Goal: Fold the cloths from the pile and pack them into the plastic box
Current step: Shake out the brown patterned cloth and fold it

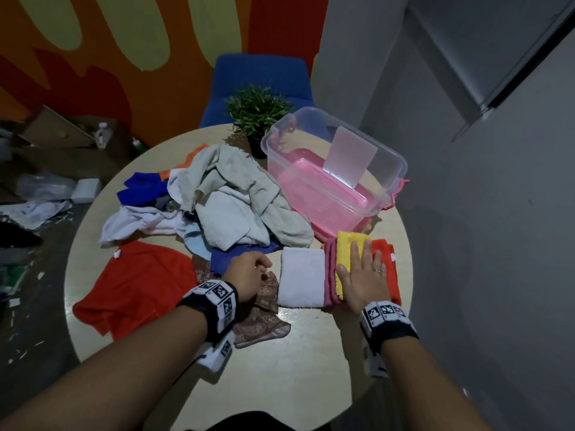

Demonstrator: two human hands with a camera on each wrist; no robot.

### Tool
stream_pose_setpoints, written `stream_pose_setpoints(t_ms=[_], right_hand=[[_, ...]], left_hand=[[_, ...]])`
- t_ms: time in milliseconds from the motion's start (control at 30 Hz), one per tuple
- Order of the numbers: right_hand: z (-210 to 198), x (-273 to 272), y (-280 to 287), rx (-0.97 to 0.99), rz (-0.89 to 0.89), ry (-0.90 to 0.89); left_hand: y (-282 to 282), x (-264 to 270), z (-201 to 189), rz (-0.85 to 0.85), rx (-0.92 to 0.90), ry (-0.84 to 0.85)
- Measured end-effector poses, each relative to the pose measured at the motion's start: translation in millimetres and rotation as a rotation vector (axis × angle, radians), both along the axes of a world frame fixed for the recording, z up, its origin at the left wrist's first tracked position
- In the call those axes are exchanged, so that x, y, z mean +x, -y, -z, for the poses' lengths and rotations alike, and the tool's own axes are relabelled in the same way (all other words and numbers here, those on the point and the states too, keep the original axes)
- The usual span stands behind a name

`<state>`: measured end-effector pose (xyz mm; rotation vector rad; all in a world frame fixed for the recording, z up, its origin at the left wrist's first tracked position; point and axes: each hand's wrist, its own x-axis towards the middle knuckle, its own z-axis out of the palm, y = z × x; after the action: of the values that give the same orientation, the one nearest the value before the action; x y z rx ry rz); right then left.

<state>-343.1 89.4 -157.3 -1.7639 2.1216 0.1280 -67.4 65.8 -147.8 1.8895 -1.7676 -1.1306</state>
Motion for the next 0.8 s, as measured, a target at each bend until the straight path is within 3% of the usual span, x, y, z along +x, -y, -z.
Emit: stream_pose_setpoints(t_ms=[100, 200, 300, 400, 500, 600, 667, 800], right_hand=[[-17, -1, 3, -0.019, 0.036, 0.028], [-30, 2, 4, -0.065, 0.053, 0.046], [-37, 7, 6, -0.103, 0.079, 0.067], [-43, 14, 3, -0.12, 0.077, 0.028], [-51, 26, -2, -0.236, 0.086, -0.027], [-61, 48, -8, -0.529, 0.101, 0.098], [-67, 75, -11, -0.501, -0.009, 0.321], [-75, 136, -12, -0.294, -0.261, 0.652]], left_hand=[[-2, 19, 7, 0.163, 0.061, 0.131], [-13, 23, 9, 0.417, 0.189, 0.399], [-21, 22, 12, 0.502, 0.055, 0.615], [-22, 22, 11, 0.438, -0.102, 0.641], [-17, 26, 7, 0.353, -0.159, 0.503], [-10, 35, -6, 0.252, -0.199, 0.149], [-6, 41, -23, 0.193, -0.212, -0.087], [3, 45, -65, 0.161, -0.206, -0.321]])
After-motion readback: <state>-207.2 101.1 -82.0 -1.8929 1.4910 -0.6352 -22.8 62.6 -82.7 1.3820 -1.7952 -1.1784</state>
